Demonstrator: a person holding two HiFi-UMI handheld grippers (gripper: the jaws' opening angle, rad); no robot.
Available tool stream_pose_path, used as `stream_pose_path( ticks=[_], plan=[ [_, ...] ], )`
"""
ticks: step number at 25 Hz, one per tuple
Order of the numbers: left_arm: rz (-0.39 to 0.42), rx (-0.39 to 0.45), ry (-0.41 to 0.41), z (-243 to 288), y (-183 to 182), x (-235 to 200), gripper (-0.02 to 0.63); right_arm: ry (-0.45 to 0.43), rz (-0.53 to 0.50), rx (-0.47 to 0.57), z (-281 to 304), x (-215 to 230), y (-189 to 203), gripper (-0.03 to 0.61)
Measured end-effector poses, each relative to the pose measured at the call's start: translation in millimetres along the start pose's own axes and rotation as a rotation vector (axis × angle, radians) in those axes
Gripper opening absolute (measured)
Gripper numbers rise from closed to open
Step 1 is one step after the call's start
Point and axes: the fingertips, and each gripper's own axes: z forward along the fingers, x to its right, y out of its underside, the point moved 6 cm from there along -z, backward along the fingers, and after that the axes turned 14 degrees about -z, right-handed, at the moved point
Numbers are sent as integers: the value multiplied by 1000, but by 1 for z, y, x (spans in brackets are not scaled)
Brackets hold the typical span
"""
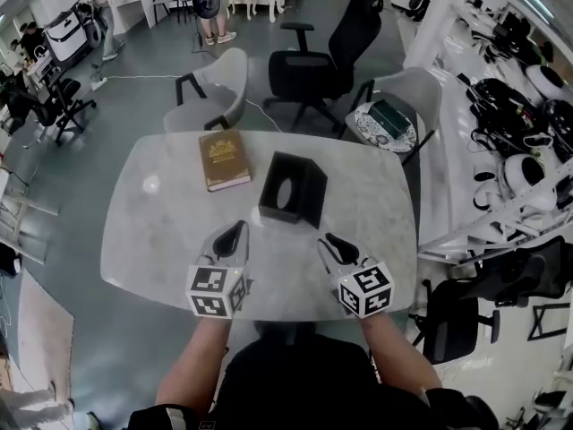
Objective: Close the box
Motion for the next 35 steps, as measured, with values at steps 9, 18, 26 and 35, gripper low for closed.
stream_pose_path(
  ticks=[9, 18, 26, 35],
  plan=[
    [16, -80, 61, 48, 7, -51, 11, 57, -38, -159, 67, -2, 29, 148],
    [-17, -158, 49, 107, 29, -67, 11, 131, -70, -291, 128, 35, 93, 194],
    [-24, -226, 54, 150, 62, -69, 11, 152, -77, -383, 163, 50, 139, 199],
    [-37, -233, -3, 166, 77, -83, 11, 194, -79, -429, 183, 59, 167, 199]
  ],
)
